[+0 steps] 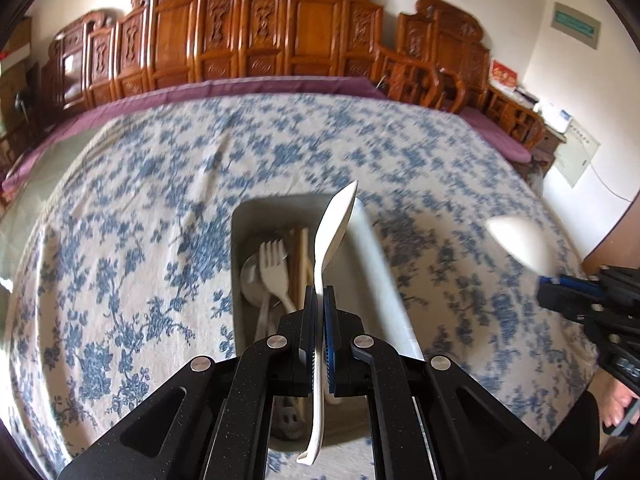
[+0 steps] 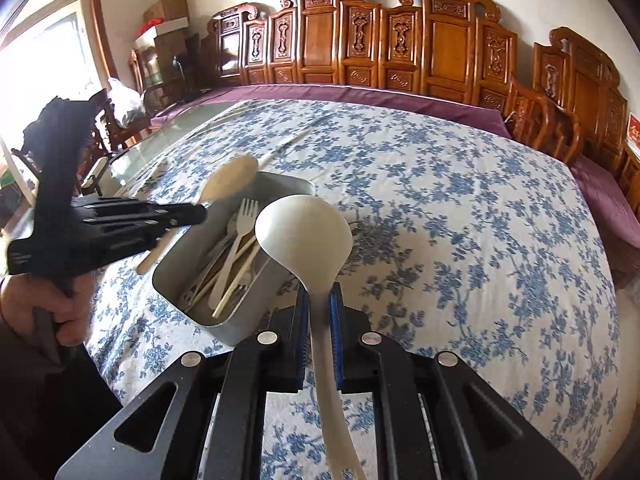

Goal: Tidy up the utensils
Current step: 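Carry the white spoon into the grey tray and open the left gripper while the right carries its spoon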

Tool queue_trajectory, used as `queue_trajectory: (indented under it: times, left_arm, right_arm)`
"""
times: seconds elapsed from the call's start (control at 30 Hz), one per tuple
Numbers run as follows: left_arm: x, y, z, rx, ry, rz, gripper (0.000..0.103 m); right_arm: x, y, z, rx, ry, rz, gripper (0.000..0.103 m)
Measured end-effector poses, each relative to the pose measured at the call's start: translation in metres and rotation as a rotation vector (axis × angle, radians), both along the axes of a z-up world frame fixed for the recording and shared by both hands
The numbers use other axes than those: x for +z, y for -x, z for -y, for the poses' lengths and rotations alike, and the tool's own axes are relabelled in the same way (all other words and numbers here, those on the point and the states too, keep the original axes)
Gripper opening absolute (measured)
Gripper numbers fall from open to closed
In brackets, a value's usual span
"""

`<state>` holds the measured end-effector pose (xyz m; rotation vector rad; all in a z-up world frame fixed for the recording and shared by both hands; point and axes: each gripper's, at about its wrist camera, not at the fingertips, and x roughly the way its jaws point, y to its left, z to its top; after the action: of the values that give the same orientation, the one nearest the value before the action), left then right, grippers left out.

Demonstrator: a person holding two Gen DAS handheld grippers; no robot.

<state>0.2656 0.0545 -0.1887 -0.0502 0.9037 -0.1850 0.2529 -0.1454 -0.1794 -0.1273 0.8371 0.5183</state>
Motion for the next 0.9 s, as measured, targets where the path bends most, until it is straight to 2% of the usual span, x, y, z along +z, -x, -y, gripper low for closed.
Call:
queue_trajectory:
  times: [0.2, 0.5, 0.57, 0.7, 0.9]
  left_arm:
    - [-0.022, -0.018, -0.008, 0.03, 0.014, -0.047, 0.003]
    - [-0.029, -0.032, -0.005, 0.037, 0.009, -0.058, 0.004]
    - [-0.029, -0.032, -0.007, 0.039, 0.013, -0.055, 0.007]
    - [-0.024, -0.03, -0.014, 0.049, 0.019, -0.044, 0.021]
    - [-0.014, -0.024, -0.026, 0.066, 0.01, -0.021, 0.025]
  right_arm:
    - [-0.007, -0.007, -0.008, 0.015, -0.016, -0.01, 0.012]
    - [-0.018, -0.017, -0.012, 0.014, -0.028, -0.031, 0.012]
    - [-0.019, -0.02, -0.014, 0.013, -0.032, -0.036, 0.012]
    - [-0.02, -0.023, -0.02, 0.013, -0.041, -0.04, 0.012]
    - [-0.016, -0.026, -0.037, 0.028, -0.062, -0.038, 0.012]
